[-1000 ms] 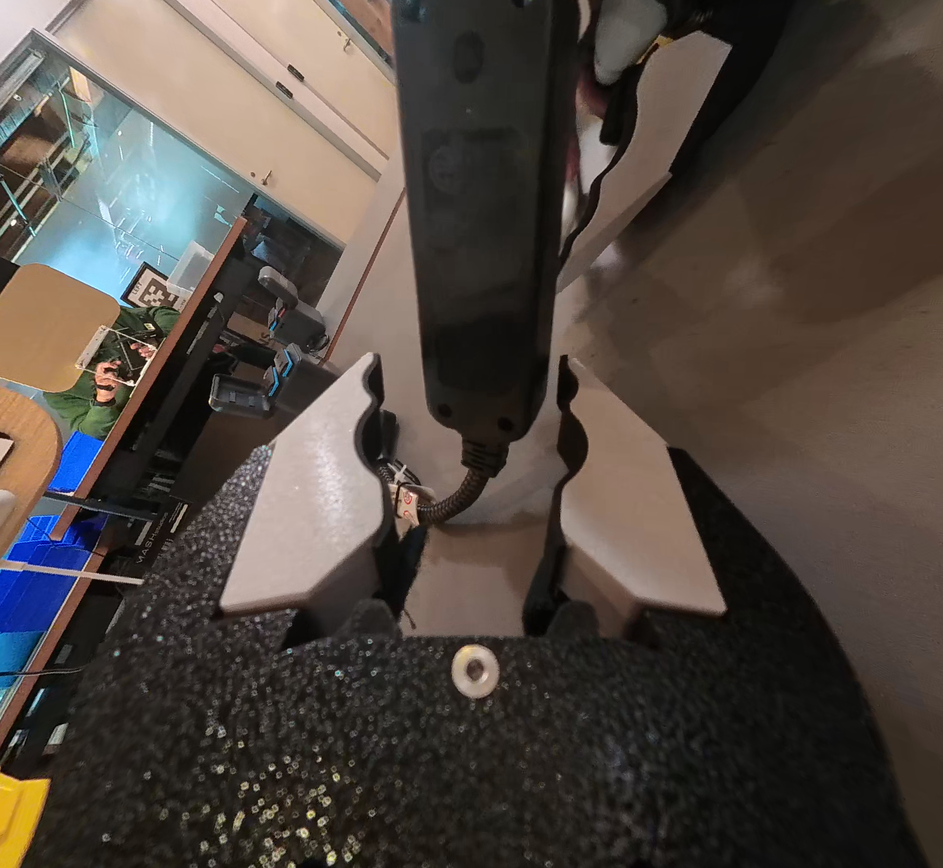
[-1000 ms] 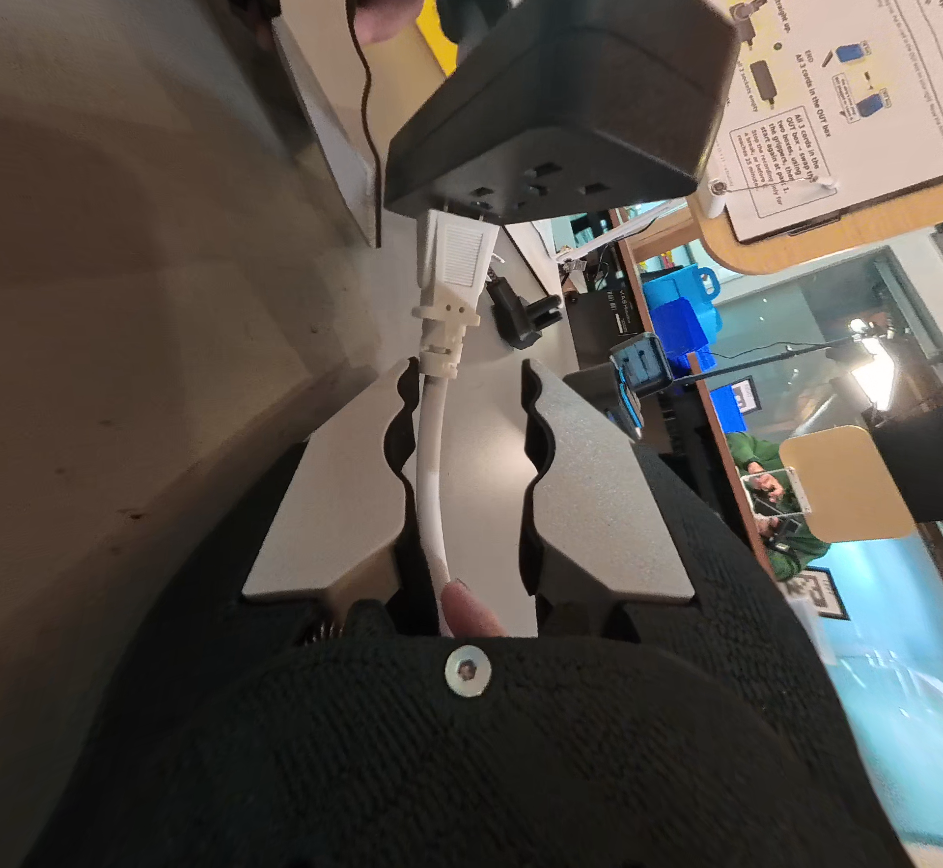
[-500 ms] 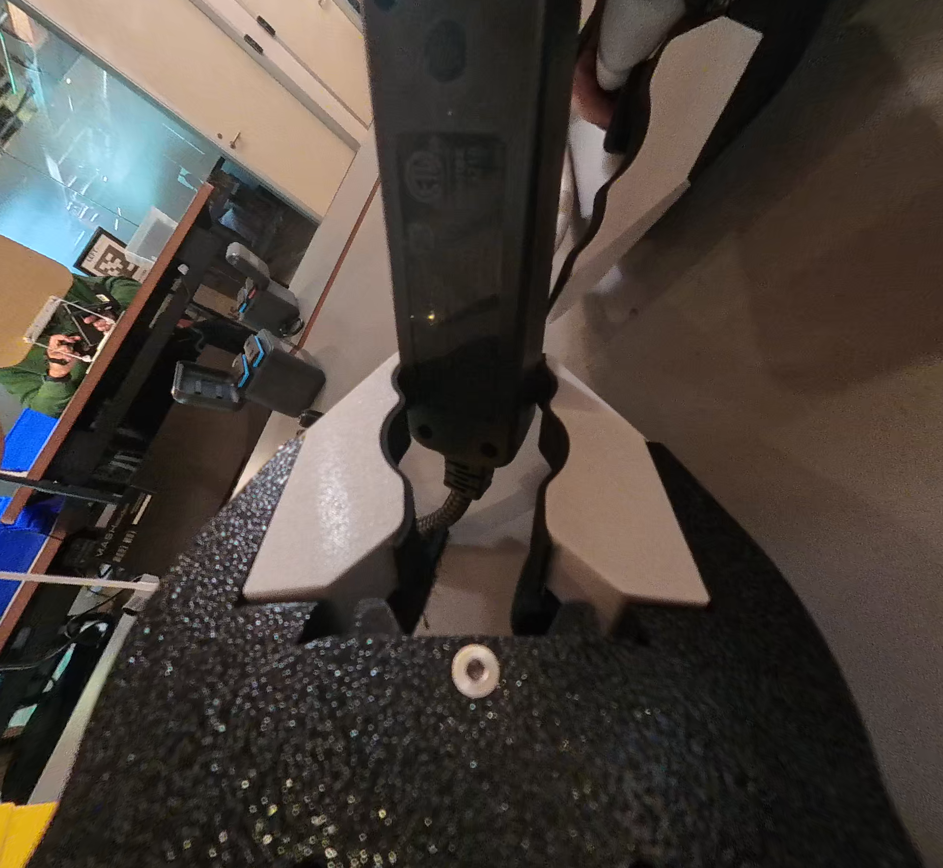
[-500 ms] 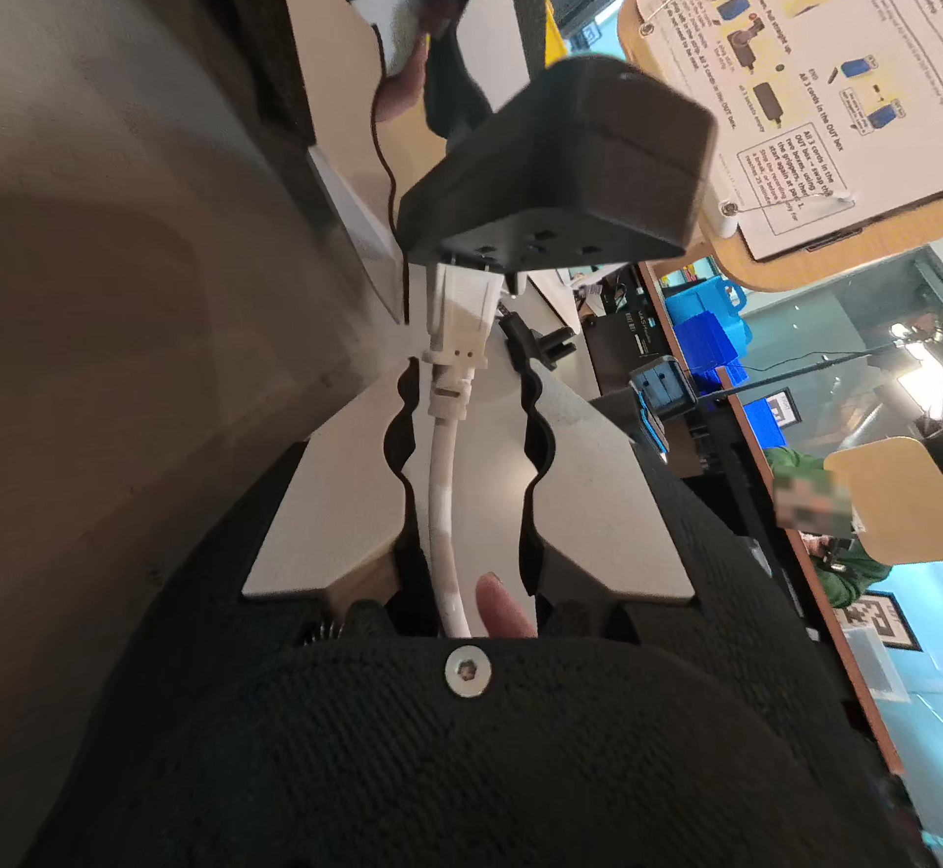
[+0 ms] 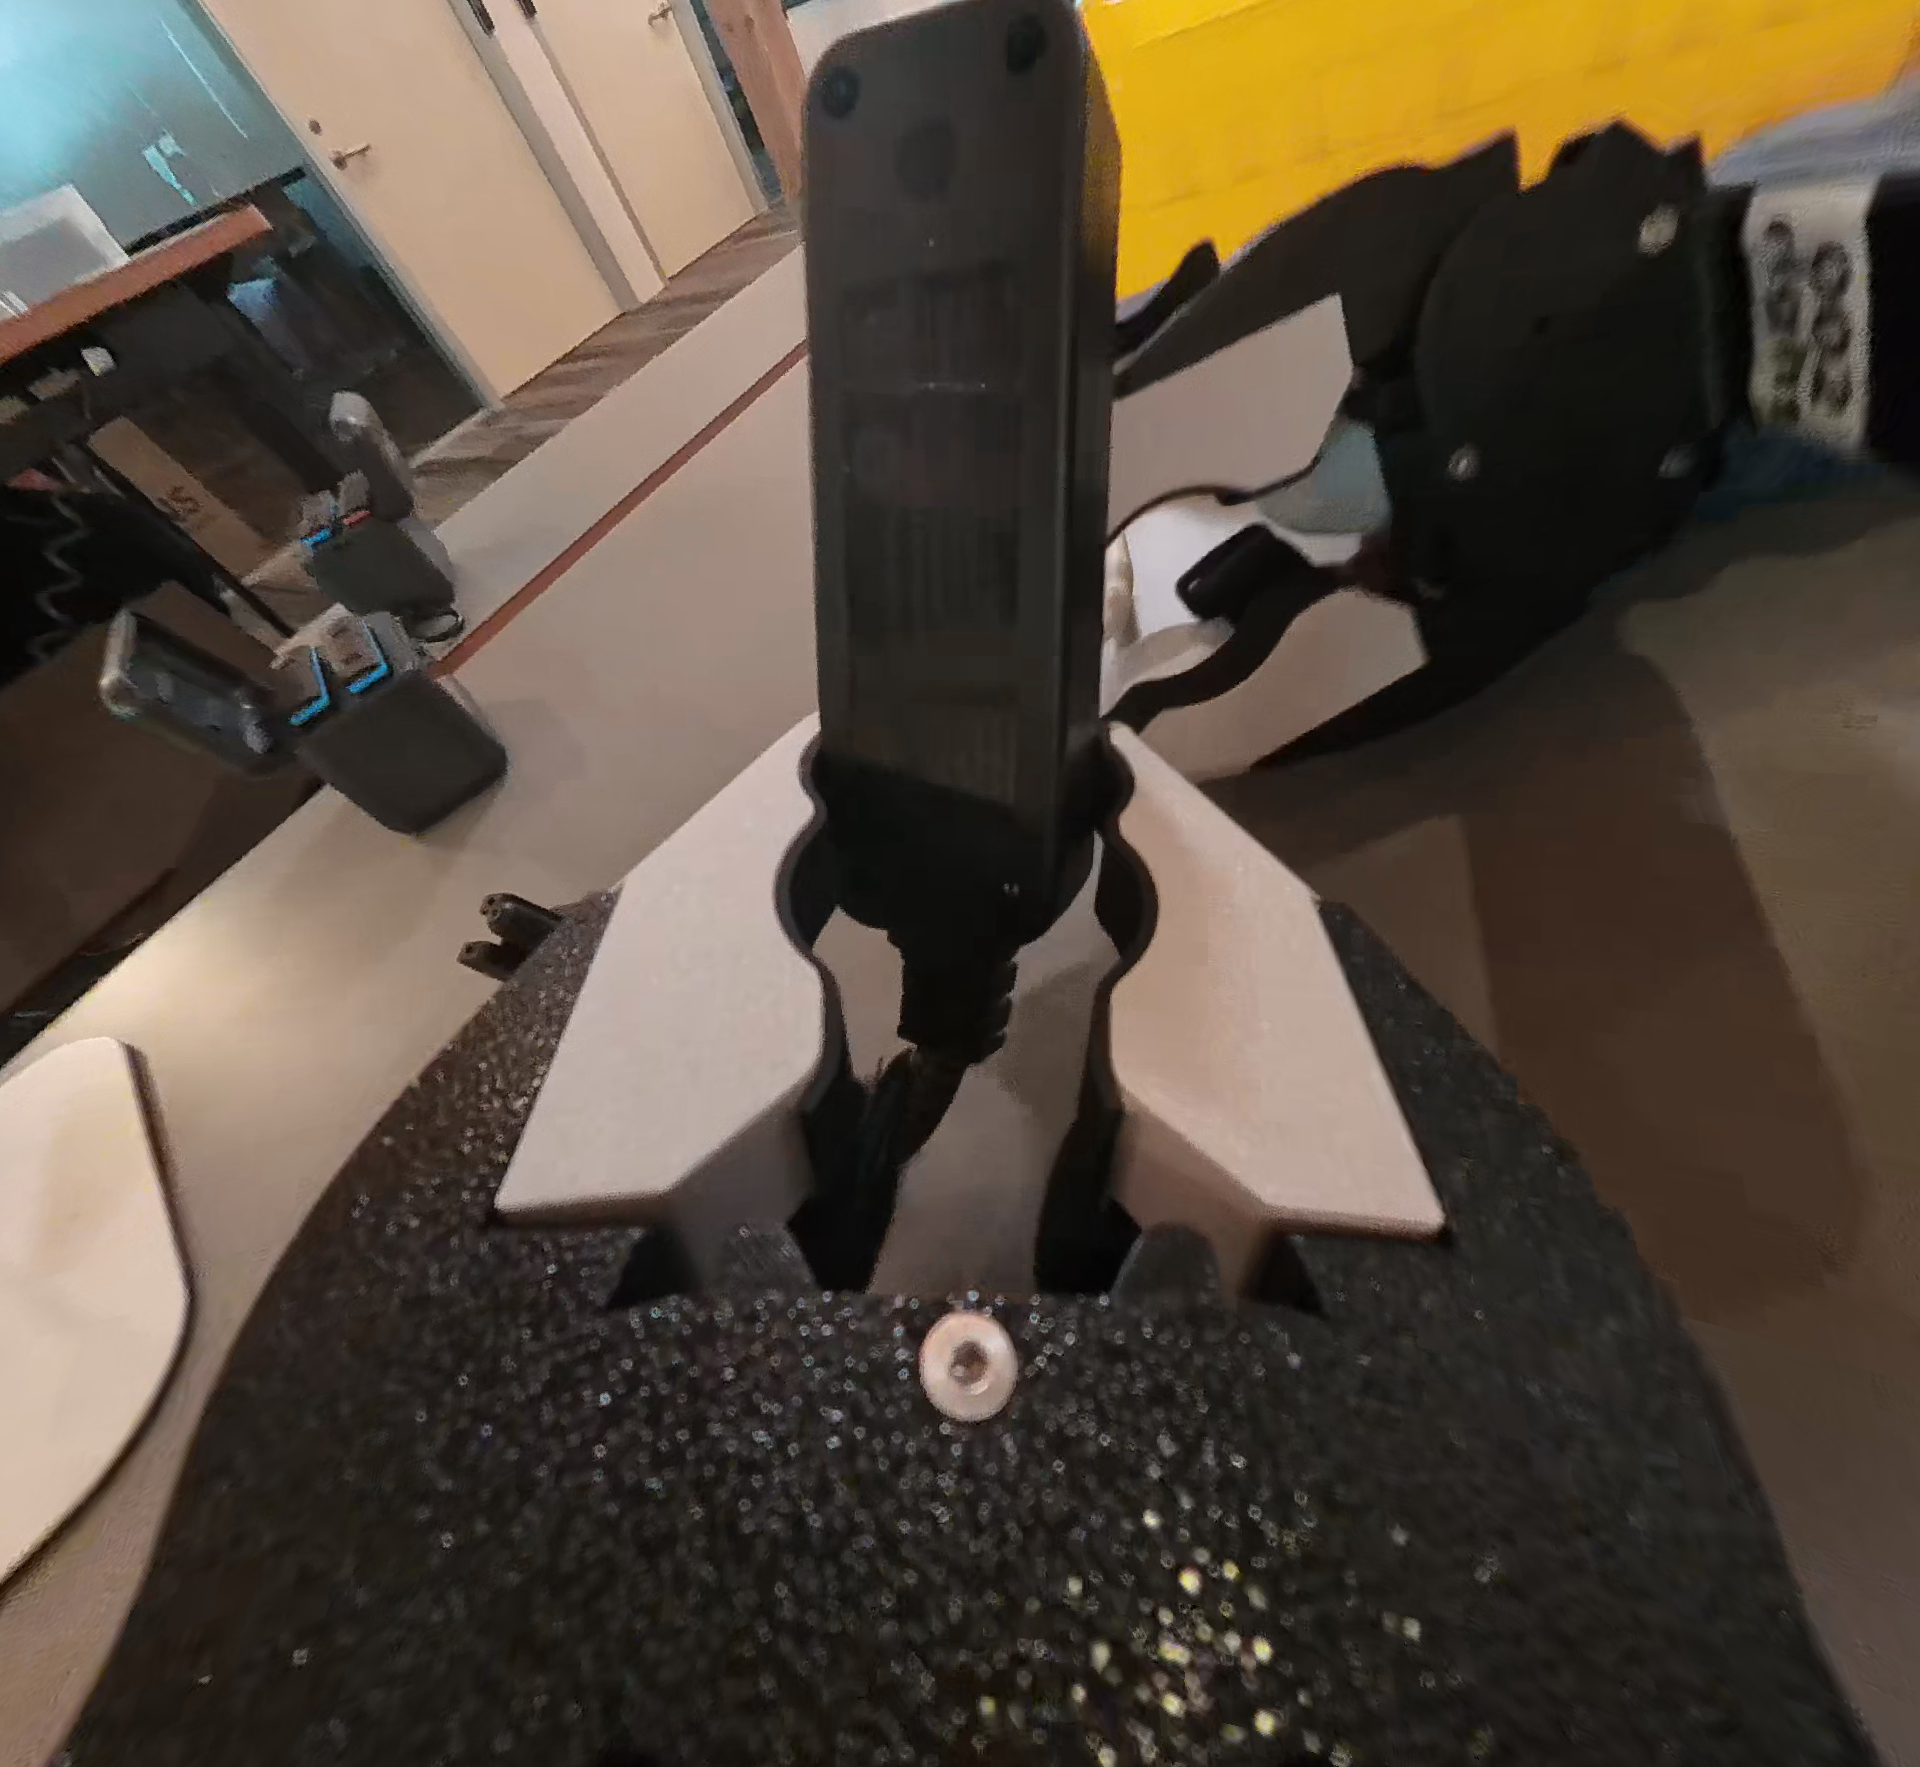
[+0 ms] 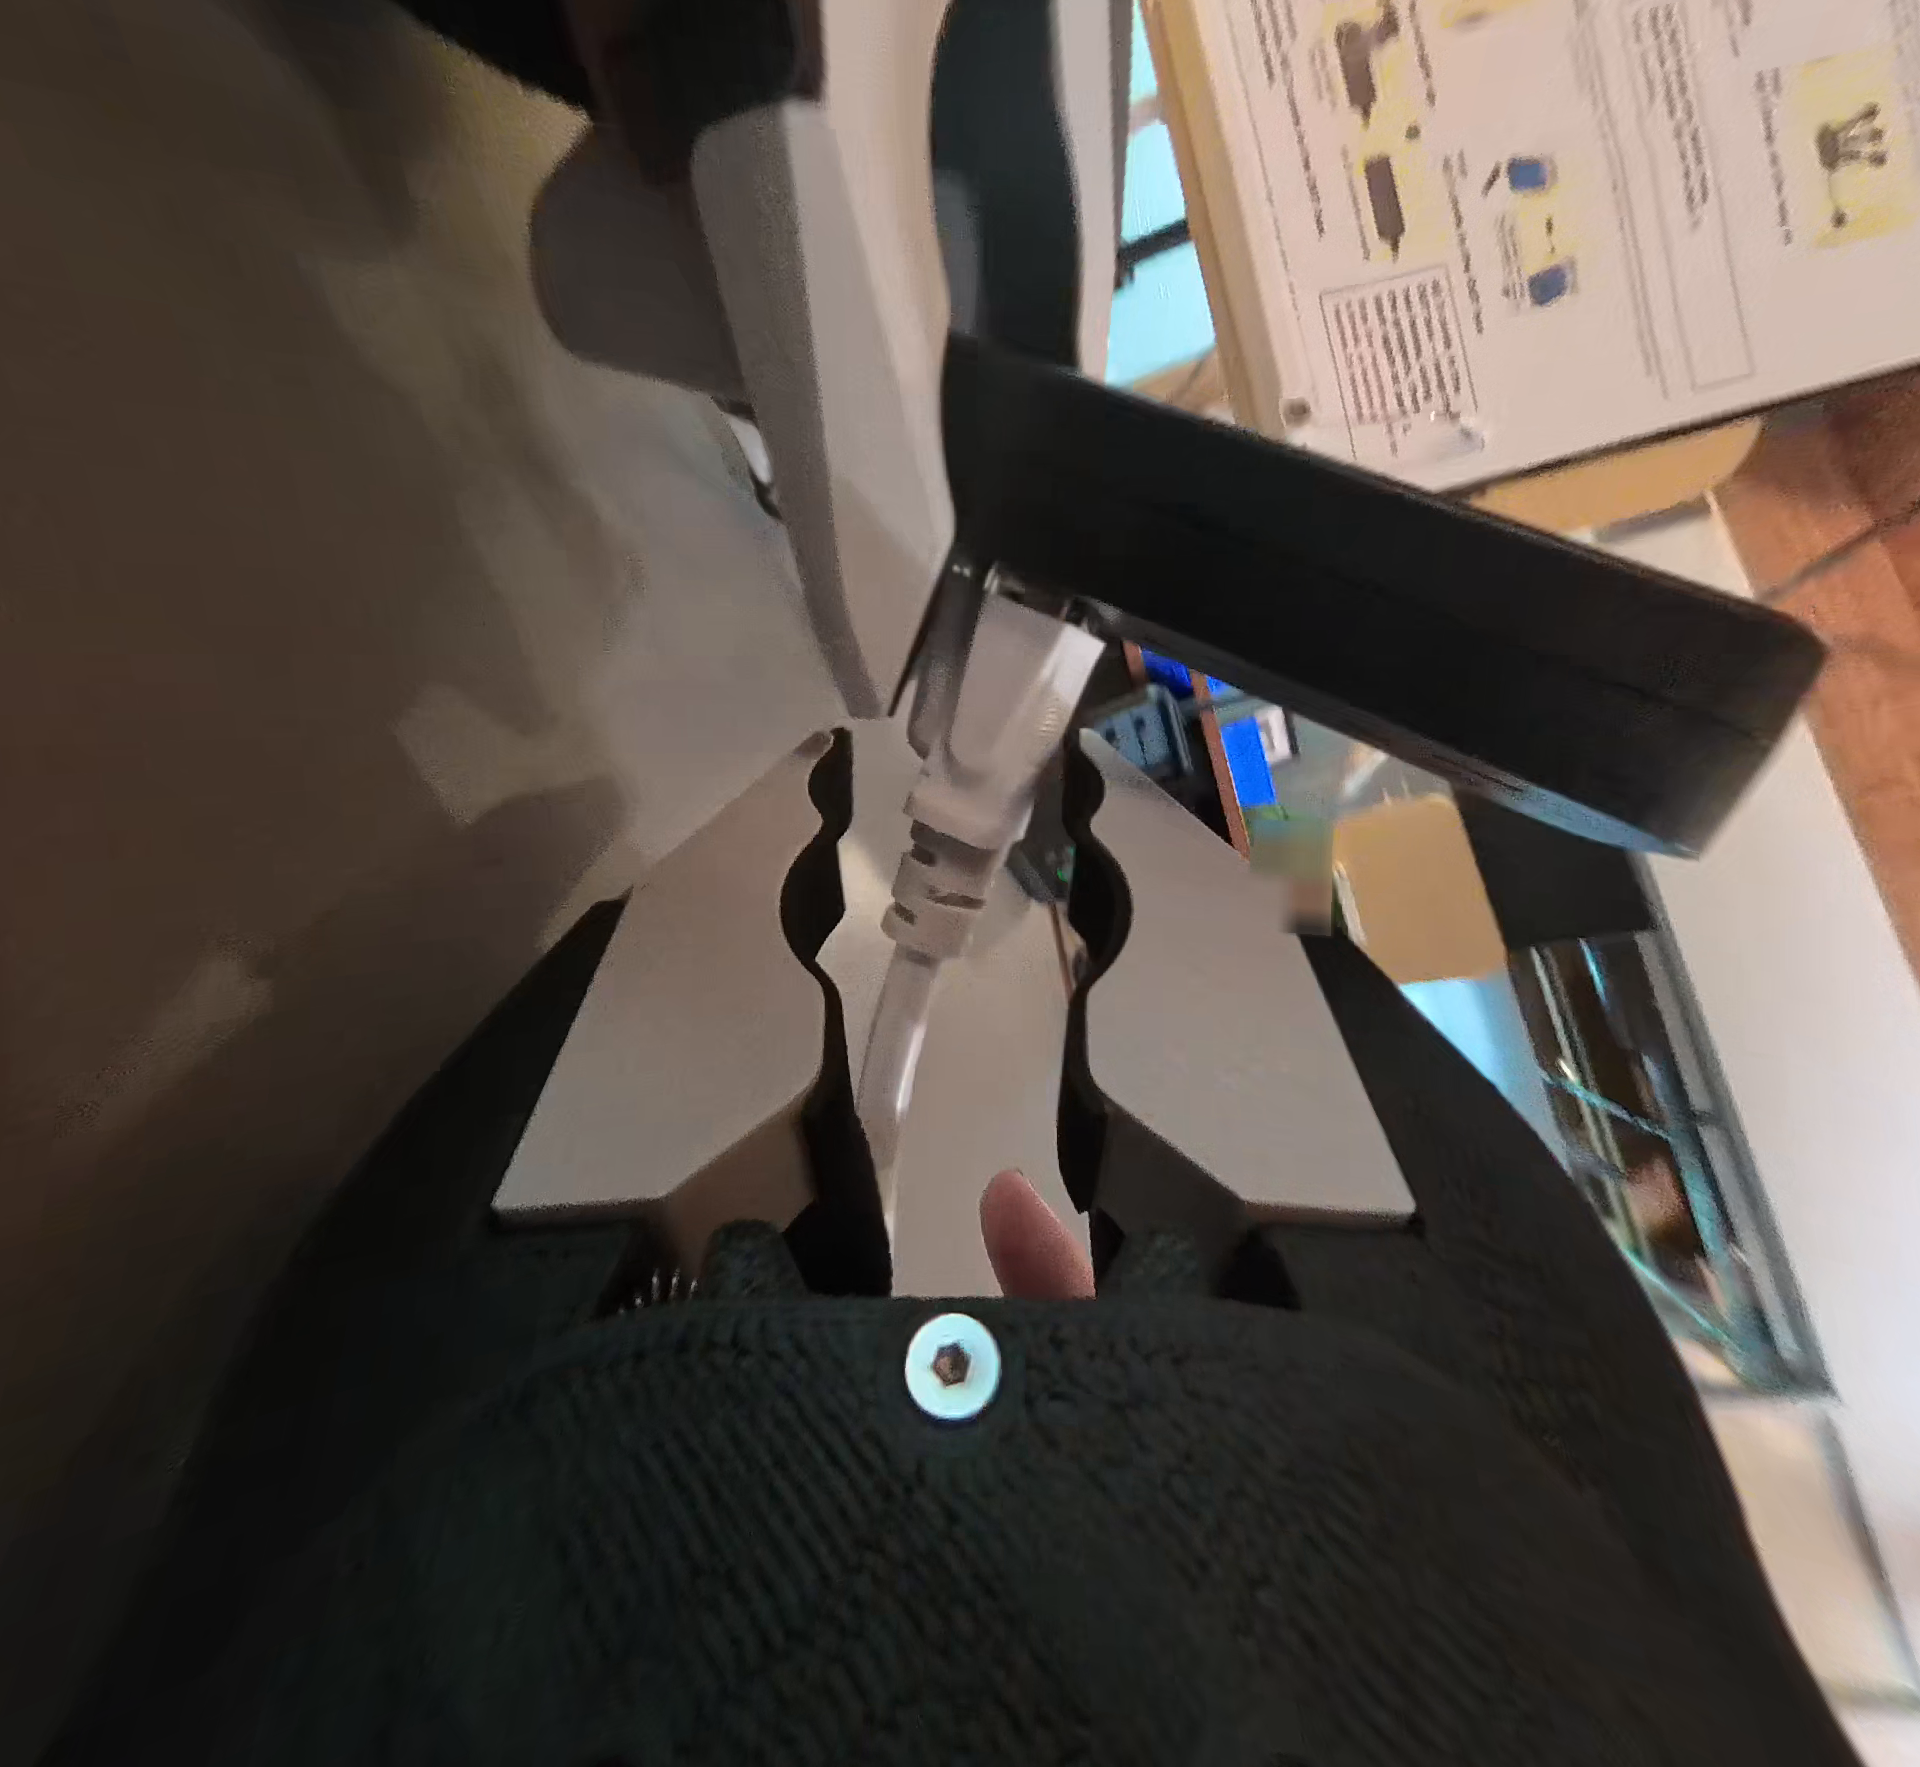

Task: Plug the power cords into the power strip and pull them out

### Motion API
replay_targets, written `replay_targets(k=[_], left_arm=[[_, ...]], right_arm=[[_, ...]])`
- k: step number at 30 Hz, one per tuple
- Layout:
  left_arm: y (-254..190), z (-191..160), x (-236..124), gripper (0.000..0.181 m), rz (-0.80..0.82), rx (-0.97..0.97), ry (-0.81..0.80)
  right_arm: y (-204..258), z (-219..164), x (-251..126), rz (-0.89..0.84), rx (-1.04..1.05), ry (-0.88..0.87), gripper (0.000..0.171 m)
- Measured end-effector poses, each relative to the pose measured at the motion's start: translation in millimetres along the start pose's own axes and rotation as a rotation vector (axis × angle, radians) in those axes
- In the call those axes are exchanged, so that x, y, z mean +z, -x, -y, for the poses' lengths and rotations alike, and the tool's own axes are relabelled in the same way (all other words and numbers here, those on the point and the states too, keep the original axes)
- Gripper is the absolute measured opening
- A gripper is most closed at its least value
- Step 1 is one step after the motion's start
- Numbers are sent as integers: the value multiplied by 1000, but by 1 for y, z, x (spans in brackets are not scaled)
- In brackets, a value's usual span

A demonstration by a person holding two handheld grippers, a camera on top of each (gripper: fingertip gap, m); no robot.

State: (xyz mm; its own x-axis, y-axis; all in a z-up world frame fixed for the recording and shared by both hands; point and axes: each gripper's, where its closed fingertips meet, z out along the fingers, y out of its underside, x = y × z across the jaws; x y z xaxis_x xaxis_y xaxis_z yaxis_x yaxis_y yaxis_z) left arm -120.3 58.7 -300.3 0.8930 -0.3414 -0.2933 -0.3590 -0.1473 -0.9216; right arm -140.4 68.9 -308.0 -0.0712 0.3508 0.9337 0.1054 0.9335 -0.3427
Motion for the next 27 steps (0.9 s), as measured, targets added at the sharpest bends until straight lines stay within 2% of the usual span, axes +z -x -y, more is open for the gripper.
replay_targets(k=[6, 10, 16, 17, 19, 20, 23, 27], left_arm=[[5, 9, -2, 46, -60, -222, -55], [-4, 12, 0, 46, -115, -276, -59], [-12, 20, -8, 43, -245, -423, -117], [-10, 22, -11, 46, -244, -449, -142], [-2, 22, -13, 68, -209, -473, -160], [-3, 20, -13, 74, -215, -476, -148], [-8, 17, -10, 84, -242, -464, -111], [-11, 18, -11, 89, -221, -401, -116]], right_arm=[[-17, 0, 17, -112, 42, 111, 32], [-21, 3, 21, -147, 50, 130, 21], [-22, 8, 18, -165, -32, 107, 19], [-20, 8, 18, -158, -50, 109, 20], [-18, 8, 18, -160, -74, 110, 20], [-19, 8, 17, -164, -81, 106, 20], [-18, 9, 16, -165, -93, 104, 21], [-13, 11, 16, -150, -121, 94, 23]])
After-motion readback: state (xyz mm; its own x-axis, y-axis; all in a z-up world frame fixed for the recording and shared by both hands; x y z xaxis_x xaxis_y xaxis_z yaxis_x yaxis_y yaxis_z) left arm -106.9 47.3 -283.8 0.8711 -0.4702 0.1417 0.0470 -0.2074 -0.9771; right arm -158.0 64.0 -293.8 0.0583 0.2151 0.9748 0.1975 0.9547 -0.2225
